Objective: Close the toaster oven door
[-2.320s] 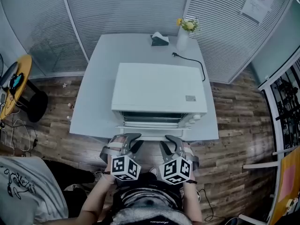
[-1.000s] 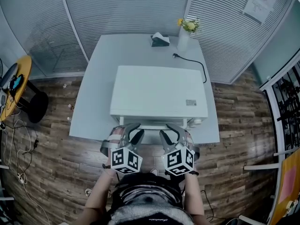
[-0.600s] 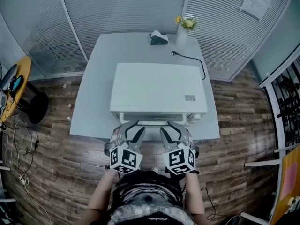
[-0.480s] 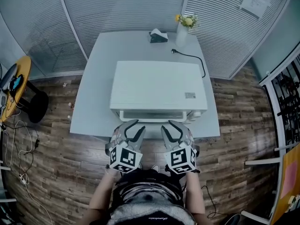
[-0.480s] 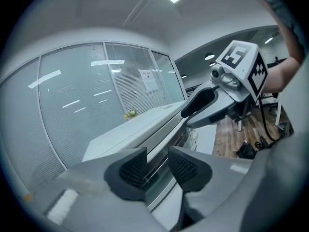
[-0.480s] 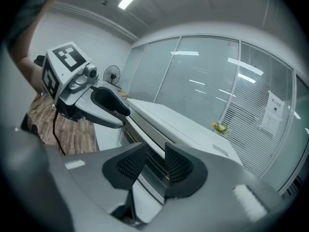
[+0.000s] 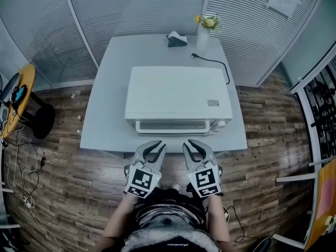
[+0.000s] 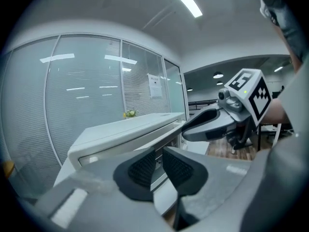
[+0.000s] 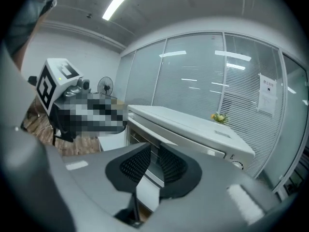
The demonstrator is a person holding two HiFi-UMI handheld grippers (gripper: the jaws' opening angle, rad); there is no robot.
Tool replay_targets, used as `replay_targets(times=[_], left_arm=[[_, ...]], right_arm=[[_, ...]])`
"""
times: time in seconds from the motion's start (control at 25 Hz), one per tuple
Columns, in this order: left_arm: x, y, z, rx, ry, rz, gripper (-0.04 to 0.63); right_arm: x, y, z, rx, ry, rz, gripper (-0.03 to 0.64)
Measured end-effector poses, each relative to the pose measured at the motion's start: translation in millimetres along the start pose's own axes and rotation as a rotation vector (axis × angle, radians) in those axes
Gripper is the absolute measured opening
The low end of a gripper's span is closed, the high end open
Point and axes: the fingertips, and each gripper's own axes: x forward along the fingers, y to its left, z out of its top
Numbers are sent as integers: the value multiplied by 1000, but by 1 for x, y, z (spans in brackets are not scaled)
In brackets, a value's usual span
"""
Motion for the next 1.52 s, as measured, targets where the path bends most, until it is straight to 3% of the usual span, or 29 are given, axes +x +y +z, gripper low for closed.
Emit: replay_targets(times=[0.12, 0.56, 0.84, 1.52], left_arm=[[-5, -6, 11, -50, -52, -19, 5], [-17, -9, 53, -154, -187, -20, 5], [-18, -7, 59, -183, -202, -12, 5], [-9, -1, 57, -109, -189, -14, 5]], right_arm=[[-5, 6, 8, 65, -44, 17, 17], [-20, 15, 51, 163, -187, 58, 3], [-19, 18, 58, 148, -195, 66, 2], [-12, 14, 61, 143, -189, 75, 2]])
